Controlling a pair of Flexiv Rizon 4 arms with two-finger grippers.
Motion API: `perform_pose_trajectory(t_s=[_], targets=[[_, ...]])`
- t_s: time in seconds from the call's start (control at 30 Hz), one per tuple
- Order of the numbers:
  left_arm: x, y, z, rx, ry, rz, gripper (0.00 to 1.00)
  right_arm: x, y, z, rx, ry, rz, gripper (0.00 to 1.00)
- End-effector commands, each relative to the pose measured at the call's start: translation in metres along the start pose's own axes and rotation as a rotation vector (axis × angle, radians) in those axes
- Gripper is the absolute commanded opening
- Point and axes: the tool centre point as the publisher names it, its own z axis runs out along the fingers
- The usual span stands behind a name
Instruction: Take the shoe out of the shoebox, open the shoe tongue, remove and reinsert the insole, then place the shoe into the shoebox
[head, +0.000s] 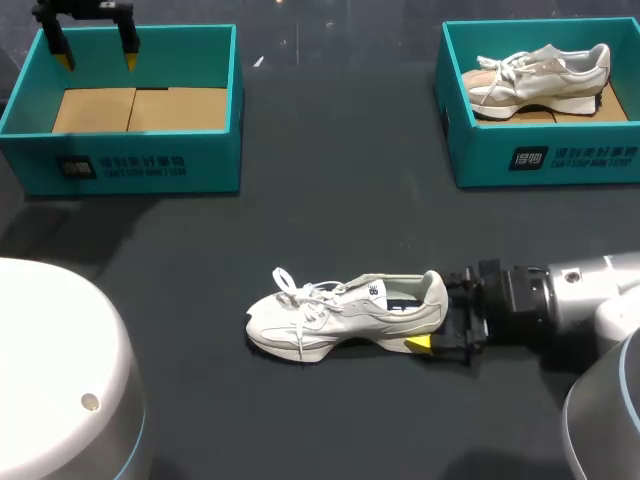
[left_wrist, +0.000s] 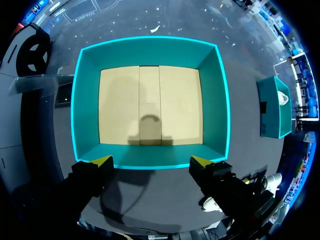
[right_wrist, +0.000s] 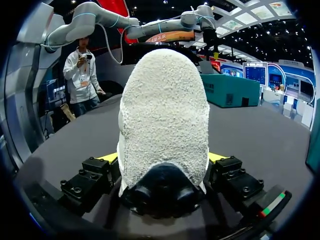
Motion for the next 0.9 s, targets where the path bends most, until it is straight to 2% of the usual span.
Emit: perform_pose_trajectory(t_s=[0.03, 0.07, 0.57, 0.9], targets=[[0.000, 0.000, 0.000, -0.001, -0.001, 0.000, 1.00, -0.003, -0.001, 0.005, -0.001, 0.002, -0.005, 0.16], [0.000, 0.000, 0.000, -0.001, -0.001, 0.000, 1.00, -0.003, -0.001, 0.005, -0.002, 0.002, -0.008, 0.00], [0.000, 0.000, 0.000, -0.001, -0.001, 0.000, 1.00, -0.020, 0.000, -0.007, 0.008, 0.039, -0.025, 0.00], [0.000, 0.000, 0.000, -0.001, -0.001, 0.000, 1.00, -0.024, -0.004, -0.006, 0.009, 0.051, -0.009, 0.00]])
